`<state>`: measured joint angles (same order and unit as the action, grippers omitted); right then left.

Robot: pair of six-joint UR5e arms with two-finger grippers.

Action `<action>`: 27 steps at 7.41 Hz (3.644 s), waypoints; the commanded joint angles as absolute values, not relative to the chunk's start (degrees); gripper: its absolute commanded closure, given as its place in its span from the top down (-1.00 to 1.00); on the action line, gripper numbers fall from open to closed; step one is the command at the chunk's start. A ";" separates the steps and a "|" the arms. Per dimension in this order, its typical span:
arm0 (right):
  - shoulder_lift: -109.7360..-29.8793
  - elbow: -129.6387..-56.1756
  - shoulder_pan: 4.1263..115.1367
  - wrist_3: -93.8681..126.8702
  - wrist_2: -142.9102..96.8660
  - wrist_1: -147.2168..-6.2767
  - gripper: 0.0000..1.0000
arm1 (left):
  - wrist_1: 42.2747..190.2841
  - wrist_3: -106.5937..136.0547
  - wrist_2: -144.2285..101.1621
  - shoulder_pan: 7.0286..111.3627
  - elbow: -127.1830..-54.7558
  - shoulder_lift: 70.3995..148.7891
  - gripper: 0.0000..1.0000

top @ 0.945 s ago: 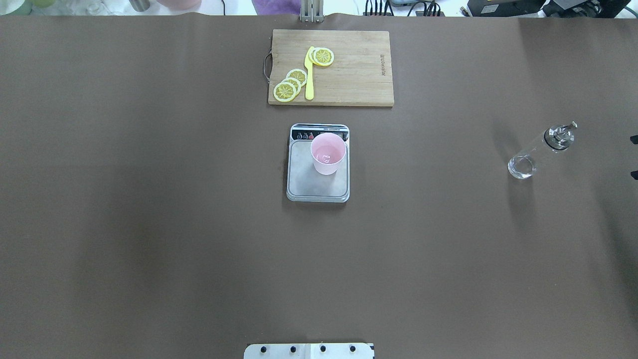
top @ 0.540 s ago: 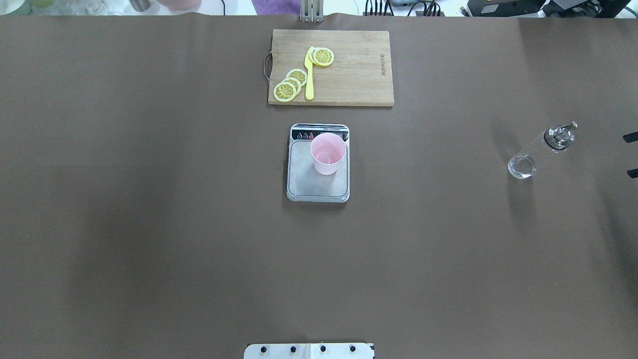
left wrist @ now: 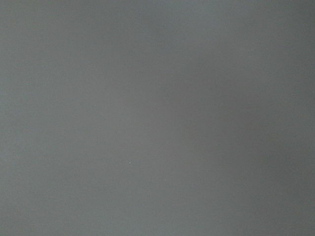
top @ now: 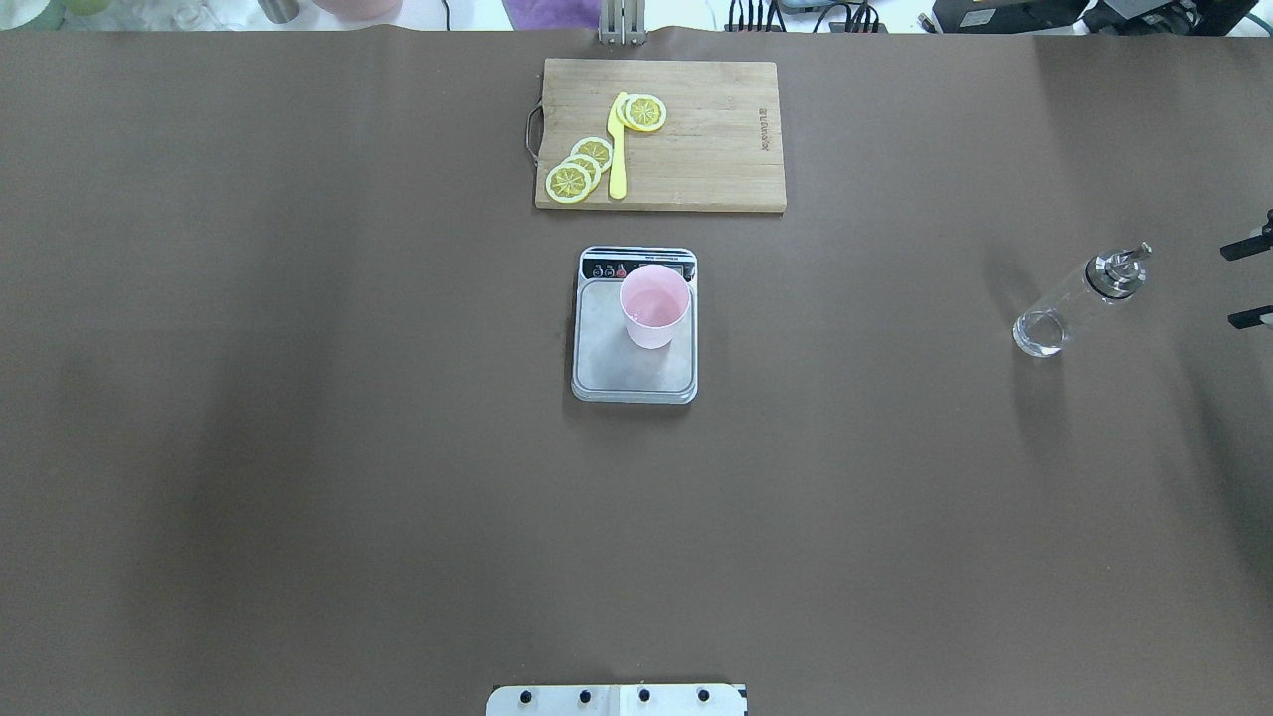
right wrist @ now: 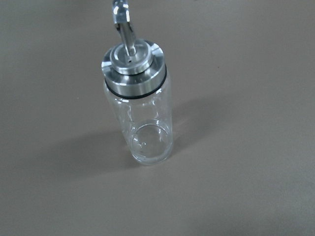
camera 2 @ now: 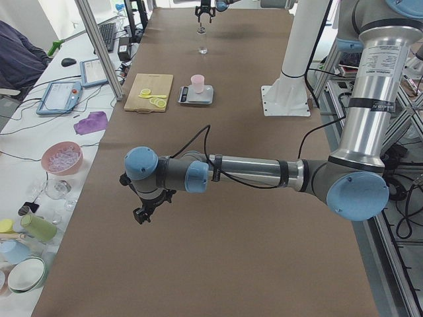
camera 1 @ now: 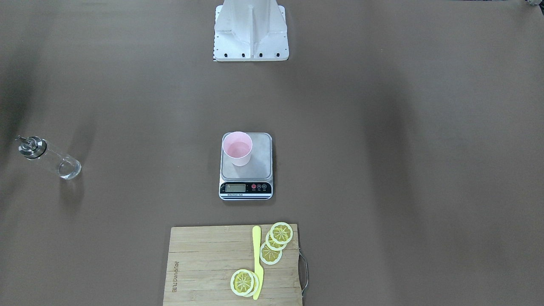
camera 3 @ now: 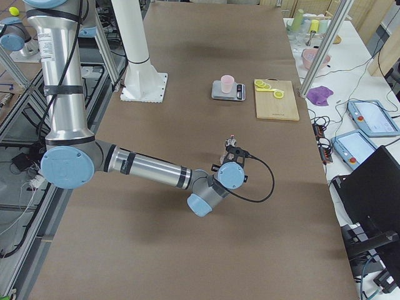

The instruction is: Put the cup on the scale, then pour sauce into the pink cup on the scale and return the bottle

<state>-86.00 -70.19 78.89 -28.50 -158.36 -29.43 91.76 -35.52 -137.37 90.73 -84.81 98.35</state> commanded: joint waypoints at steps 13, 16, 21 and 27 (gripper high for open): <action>-84.55 -70.49 65.57 -5.10 -144.05 -14.15 0.98 | 91.85 -35.42 -137.29 90.70 -84.90 98.26 0.96; -84.29 -70.49 65.22 -4.13 -143.96 -13.10 0.98 | 91.85 -35.33 -137.29 90.62 -84.73 98.26 0.96; -83.41 -70.75 64.86 -3.78 -144.05 -13.10 0.98 | 91.85 -35.33 -137.29 90.62 -84.64 98.26 0.96; -83.06 -70.75 64.51 -3.69 -144.14 -13.10 0.98 | 91.85 -35.24 -137.29 90.62 -84.55 98.35 0.96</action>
<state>-83.09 -70.75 64.56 -3.76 -144.07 -13.10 91.85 -35.24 -137.29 90.62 -84.55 98.34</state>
